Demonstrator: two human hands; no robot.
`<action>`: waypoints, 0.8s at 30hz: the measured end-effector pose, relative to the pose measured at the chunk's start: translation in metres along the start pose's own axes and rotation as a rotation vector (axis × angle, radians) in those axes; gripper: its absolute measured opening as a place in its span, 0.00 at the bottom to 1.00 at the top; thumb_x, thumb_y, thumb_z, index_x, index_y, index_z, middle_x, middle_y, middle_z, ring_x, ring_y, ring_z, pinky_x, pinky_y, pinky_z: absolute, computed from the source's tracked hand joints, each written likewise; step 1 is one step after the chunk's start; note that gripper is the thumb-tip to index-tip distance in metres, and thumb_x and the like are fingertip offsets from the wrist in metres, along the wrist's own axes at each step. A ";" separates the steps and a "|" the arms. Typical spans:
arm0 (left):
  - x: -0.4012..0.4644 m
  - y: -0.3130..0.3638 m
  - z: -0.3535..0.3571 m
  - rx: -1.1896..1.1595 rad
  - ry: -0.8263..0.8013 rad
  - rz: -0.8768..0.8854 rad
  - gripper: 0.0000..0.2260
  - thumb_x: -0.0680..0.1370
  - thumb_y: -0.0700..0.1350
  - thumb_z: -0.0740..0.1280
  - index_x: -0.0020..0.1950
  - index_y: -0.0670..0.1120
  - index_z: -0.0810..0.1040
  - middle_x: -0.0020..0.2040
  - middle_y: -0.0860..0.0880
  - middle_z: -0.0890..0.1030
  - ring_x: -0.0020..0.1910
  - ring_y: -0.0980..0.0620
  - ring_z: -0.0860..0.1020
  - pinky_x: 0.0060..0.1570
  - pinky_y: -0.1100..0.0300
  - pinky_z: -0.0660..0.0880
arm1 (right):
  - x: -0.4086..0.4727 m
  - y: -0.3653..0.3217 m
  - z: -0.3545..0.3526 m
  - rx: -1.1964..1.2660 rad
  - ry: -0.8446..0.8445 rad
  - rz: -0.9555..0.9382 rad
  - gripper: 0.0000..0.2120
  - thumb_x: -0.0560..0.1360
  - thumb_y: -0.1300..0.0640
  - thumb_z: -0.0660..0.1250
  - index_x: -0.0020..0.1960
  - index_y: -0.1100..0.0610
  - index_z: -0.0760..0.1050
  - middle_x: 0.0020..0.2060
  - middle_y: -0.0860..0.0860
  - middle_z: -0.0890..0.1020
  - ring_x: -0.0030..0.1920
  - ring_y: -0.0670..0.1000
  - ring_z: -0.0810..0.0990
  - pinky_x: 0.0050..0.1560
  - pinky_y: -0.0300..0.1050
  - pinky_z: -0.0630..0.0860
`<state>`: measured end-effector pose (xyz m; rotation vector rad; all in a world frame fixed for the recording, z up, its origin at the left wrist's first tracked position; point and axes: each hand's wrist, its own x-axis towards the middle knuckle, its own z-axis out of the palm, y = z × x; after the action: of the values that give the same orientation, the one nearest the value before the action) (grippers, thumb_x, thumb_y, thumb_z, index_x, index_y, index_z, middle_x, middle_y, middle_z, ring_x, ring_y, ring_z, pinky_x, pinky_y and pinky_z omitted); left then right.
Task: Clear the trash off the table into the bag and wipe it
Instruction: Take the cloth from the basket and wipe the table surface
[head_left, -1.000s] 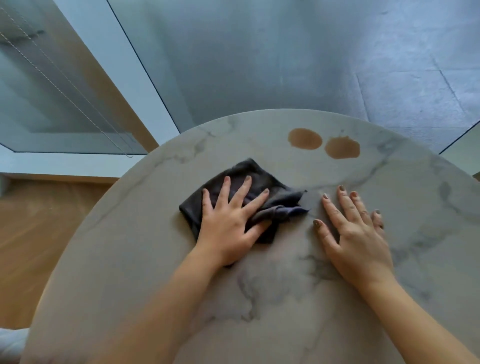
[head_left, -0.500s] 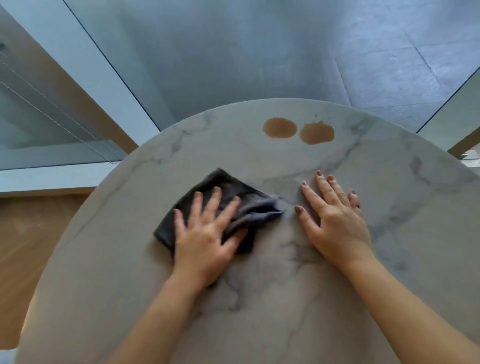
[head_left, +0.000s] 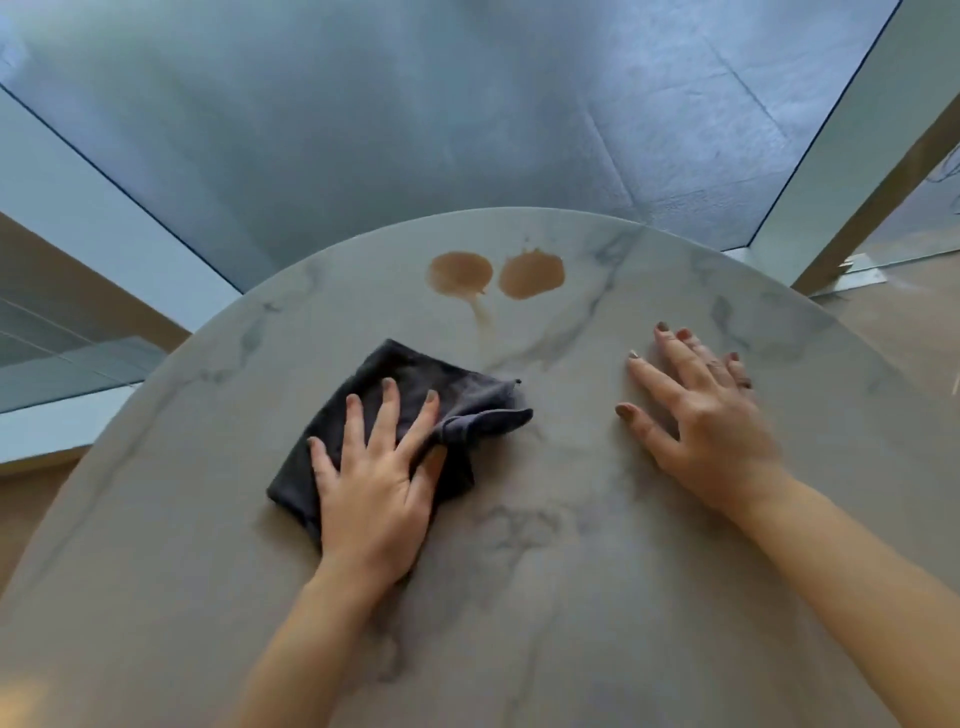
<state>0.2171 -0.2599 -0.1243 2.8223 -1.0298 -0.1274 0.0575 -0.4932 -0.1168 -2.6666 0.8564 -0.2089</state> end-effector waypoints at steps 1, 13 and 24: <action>0.010 -0.013 -0.005 -0.019 -0.001 -0.063 0.24 0.75 0.64 0.40 0.72 0.67 0.48 0.76 0.60 0.45 0.76 0.51 0.43 0.69 0.38 0.42 | 0.001 0.005 0.000 -0.008 -0.031 0.030 0.32 0.72 0.35 0.46 0.70 0.49 0.66 0.73 0.53 0.61 0.73 0.55 0.58 0.71 0.56 0.52; 0.109 0.064 0.004 0.011 -0.020 0.241 0.21 0.78 0.61 0.46 0.72 0.67 0.51 0.77 0.58 0.48 0.76 0.46 0.43 0.68 0.35 0.40 | -0.001 0.009 0.005 0.012 -0.043 -0.004 0.33 0.71 0.34 0.43 0.72 0.46 0.62 0.74 0.50 0.58 0.74 0.51 0.54 0.71 0.55 0.50; 0.176 0.111 0.006 -0.028 -0.069 0.151 0.20 0.79 0.62 0.47 0.71 0.68 0.52 0.77 0.57 0.47 0.75 0.42 0.42 0.65 0.30 0.40 | 0.002 0.014 0.004 0.032 -0.027 -0.016 0.33 0.72 0.35 0.44 0.72 0.46 0.60 0.75 0.50 0.56 0.75 0.50 0.52 0.72 0.55 0.47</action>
<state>0.2807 -0.4583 -0.1187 2.7206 -1.2406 -0.2231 0.0526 -0.5044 -0.1251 -2.6408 0.8172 -0.1883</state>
